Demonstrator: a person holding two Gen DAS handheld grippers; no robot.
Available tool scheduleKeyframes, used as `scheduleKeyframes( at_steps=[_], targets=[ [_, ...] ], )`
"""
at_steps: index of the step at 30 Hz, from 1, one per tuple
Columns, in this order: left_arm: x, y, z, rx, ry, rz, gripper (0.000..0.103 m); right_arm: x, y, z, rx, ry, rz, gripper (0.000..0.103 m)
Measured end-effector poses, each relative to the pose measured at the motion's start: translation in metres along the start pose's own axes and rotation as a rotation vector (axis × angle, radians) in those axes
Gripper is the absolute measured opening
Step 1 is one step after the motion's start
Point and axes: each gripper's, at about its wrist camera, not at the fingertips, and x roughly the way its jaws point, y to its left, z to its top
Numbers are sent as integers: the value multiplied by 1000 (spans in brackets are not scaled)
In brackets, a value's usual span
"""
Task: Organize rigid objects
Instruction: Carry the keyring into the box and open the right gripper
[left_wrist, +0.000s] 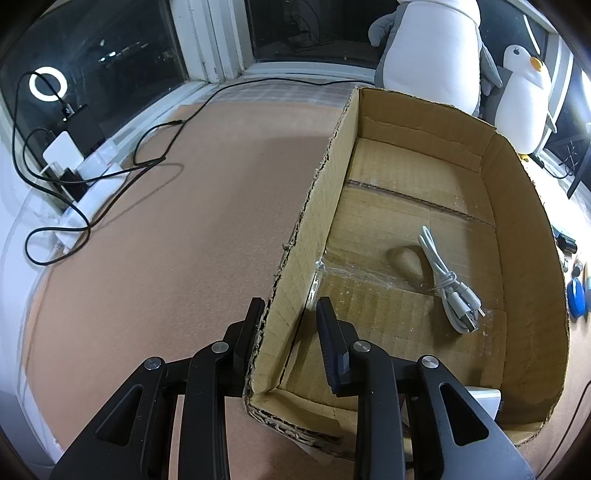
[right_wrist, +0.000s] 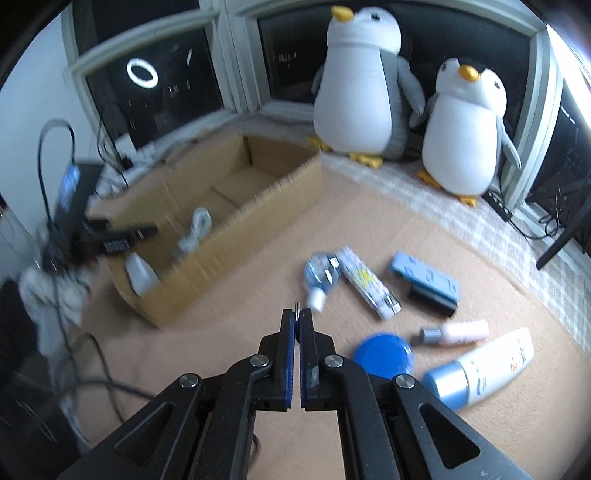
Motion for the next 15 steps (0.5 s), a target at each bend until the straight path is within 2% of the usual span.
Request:
scheduleKeyframes(
  at_steps=[7,15],
  targets=[
    [1,3,0,-3,-5,-19,27,-13,35,43,21,-108,71,2],
    [1,5,0,-2,-8,-39,27,10,80,74,2,-114,150,2]
  ],
)
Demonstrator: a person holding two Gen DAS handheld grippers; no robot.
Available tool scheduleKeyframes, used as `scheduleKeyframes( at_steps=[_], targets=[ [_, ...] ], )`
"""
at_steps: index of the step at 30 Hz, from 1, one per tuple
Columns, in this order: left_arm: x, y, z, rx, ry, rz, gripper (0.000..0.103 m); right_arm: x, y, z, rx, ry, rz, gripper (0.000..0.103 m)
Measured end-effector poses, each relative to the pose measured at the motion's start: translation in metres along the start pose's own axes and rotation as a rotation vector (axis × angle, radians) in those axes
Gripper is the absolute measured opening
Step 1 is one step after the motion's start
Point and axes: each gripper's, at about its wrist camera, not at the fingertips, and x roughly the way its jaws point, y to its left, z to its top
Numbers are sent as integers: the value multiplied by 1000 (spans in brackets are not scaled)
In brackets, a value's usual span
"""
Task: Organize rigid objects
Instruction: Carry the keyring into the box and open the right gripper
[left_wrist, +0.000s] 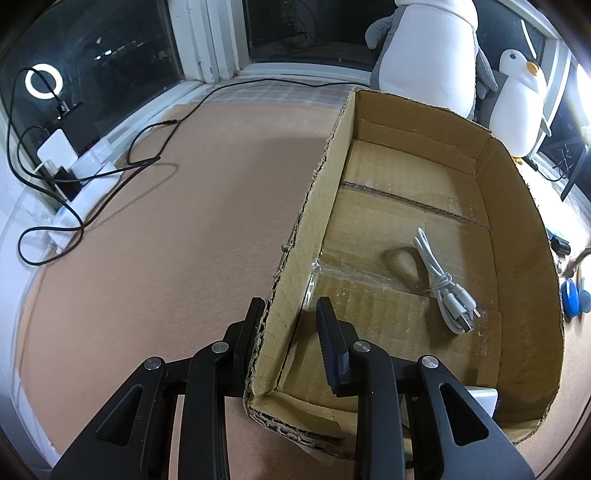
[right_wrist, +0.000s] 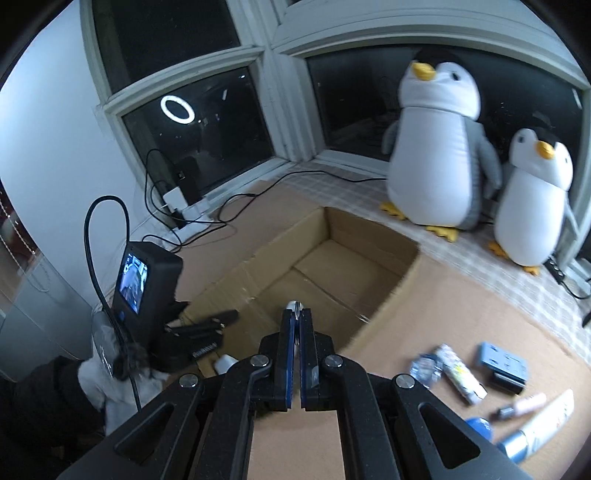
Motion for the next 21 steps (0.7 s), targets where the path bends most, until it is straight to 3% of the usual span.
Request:
scheduleKeyframes(
  at_steps=[9,18,21],
  targets=[
    [1,1,0,0,0,-18,27,48,8,2,30,95,19,2],
    [0,1,0,-1,0,-20,27,67,4,3,43,125,3,3],
    [-1,0,-1,-2,-1,-18,27,69,2,5,69,121,-4,22]
  ],
)
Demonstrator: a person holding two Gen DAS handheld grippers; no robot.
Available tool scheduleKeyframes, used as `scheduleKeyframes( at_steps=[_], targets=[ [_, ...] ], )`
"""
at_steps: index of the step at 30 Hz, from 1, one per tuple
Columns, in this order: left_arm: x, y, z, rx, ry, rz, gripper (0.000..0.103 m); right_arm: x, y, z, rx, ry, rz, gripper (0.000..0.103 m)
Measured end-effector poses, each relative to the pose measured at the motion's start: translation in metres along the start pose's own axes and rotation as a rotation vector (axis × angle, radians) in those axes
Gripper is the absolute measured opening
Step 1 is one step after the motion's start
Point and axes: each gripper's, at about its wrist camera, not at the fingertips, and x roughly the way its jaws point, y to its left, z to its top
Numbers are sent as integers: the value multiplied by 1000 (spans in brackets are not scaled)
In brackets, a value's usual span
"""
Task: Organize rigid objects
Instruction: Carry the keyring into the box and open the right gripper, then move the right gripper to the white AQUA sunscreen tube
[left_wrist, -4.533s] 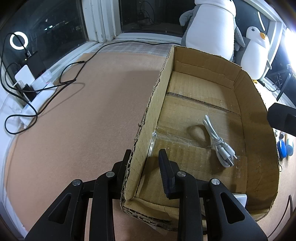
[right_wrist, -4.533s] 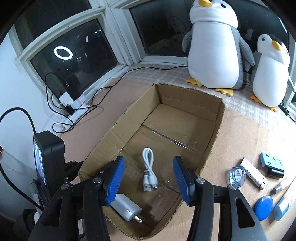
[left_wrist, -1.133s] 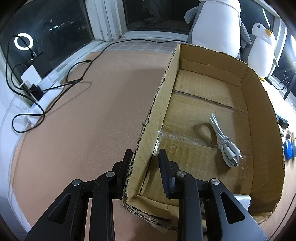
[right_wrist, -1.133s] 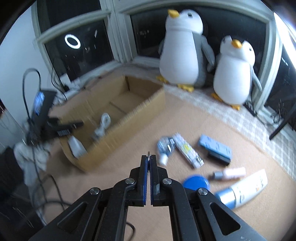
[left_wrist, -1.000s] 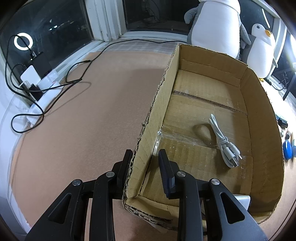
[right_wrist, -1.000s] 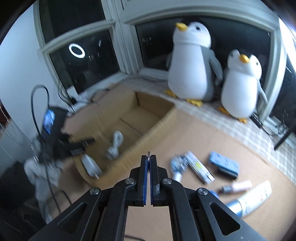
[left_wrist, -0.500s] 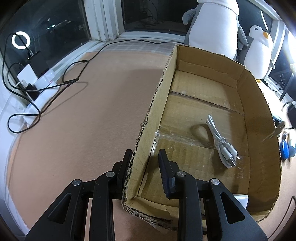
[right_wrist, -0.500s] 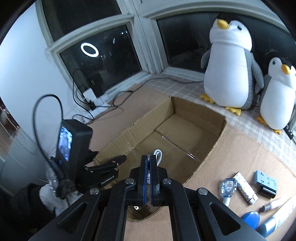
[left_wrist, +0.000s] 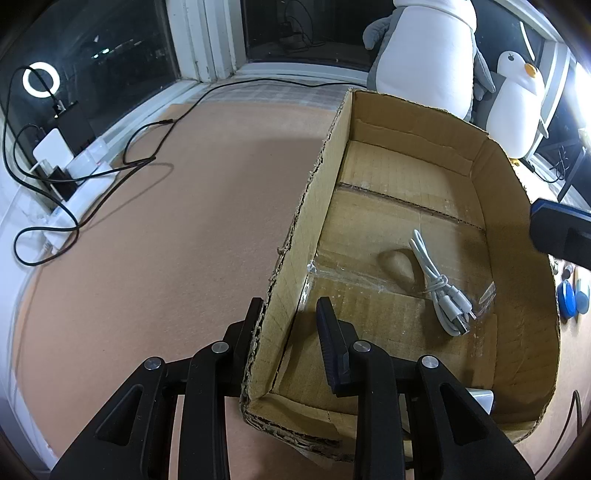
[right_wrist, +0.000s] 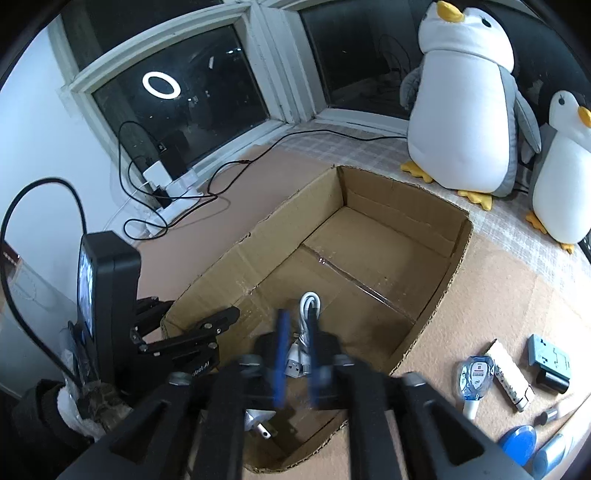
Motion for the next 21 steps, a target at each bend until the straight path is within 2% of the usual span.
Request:
scheduleKeyframes(
  at_steps=[1,2,13,21],
  targets=[
    [0,0,0,0,0,0,27,-1,0,0,6,-9,-2,30],
    [0,0,0,1,0,1,27,-3,-1,0,12,-19,-6,33],
    [0,0,0,2,0,1,27,-9,-4,-1,31,-25,-26,36],
    [0,0,0,2,0,1,27,-28,-17,-9,87,-58,-65,39]
  ],
)
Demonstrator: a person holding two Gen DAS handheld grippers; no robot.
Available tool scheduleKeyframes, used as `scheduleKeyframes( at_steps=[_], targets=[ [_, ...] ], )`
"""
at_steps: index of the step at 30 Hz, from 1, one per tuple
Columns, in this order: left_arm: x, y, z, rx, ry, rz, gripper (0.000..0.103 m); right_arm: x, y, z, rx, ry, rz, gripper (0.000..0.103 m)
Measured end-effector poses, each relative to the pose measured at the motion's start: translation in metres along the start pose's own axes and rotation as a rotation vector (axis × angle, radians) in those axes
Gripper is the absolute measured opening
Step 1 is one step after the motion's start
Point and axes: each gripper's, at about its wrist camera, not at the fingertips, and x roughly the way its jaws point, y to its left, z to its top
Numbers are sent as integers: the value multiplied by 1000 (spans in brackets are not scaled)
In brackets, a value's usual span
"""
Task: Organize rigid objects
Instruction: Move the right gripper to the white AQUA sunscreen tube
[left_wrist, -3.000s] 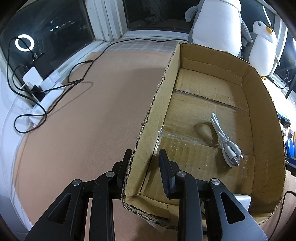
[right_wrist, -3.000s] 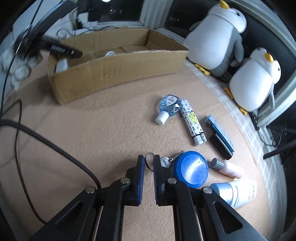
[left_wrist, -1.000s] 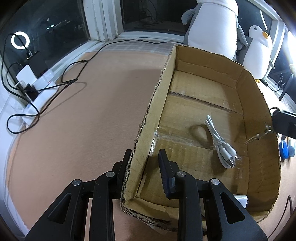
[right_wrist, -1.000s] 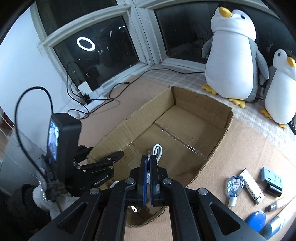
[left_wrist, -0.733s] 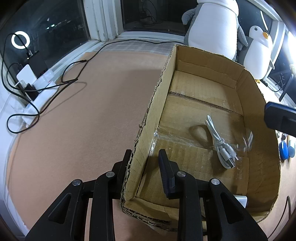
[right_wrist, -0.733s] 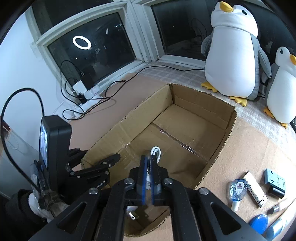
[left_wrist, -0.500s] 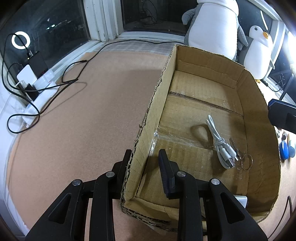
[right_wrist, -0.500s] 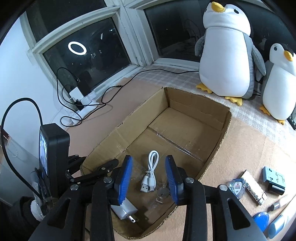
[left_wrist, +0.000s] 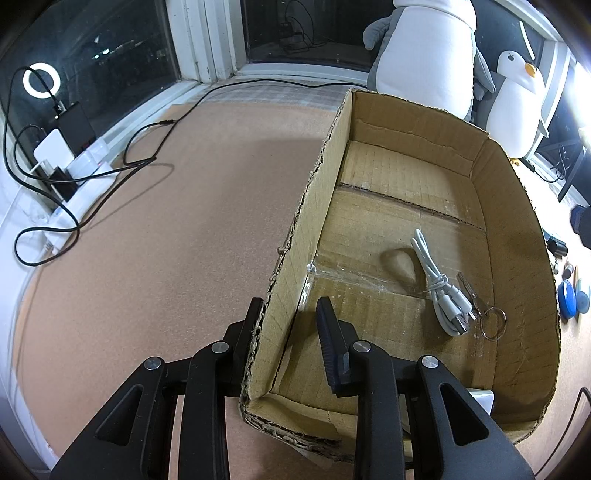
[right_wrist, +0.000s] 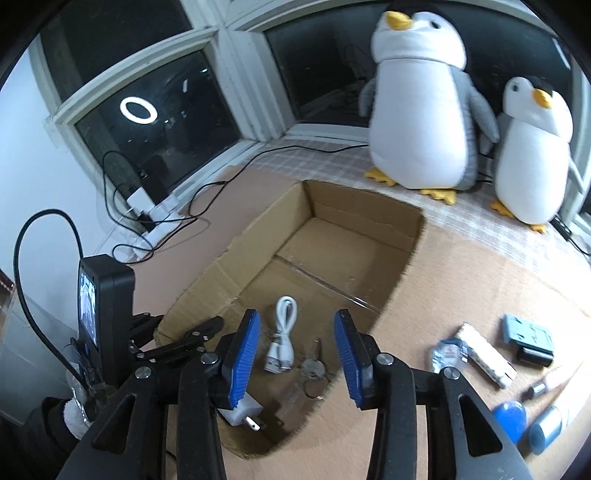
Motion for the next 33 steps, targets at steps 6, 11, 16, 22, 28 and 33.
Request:
scheduleKeyframes(
  at_steps=[6,11,16,22,28,33],
  targets=[
    [0,0,0,1,0,1,27,-27,-26,-11,57,-37,-79,46],
    [0,0,0,0,0,0,27,-51,-58,-23,133,-66,-170,47],
    [0,0,0,1,0,1,27,-73,-101,-39,254,-93,-324,57],
    [0,0,0,0,0,1,27,-88,-165,-67,485,-65,-478,57],
    [0,0,0,-1,0,0,27,-84,-202,-80,576,-3,-546,57],
    [0,0,0,-2,0,-3,27,-74,-216,-81,613,36,-549,57]
  ],
)
